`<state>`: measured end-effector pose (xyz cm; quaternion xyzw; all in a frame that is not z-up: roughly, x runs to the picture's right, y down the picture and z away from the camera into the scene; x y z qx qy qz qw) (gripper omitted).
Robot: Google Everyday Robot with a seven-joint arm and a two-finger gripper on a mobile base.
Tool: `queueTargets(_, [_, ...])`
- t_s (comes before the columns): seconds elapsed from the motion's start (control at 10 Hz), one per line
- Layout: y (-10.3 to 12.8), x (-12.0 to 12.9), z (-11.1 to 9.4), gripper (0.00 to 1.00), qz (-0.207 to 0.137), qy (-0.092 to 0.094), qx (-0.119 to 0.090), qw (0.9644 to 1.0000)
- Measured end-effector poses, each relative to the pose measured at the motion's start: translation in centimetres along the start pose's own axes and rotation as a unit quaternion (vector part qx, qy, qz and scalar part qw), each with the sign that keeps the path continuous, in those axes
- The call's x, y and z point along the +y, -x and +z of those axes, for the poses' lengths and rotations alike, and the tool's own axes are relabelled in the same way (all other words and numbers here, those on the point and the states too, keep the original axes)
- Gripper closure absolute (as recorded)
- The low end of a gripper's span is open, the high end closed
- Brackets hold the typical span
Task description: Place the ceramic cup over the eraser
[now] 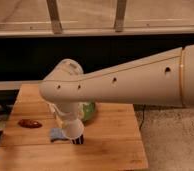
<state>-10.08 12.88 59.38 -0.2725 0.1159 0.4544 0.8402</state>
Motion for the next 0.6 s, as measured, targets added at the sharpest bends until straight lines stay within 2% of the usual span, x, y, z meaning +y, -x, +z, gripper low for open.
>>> queueTargets(0.1, [0.07,-0.04,0.01,0.21,0.001,0.001,0.0,1.0])
queueTargets(0.6, [0.12,-0.29,0.13,0.2,0.007,0.005,-0.004,1.0])
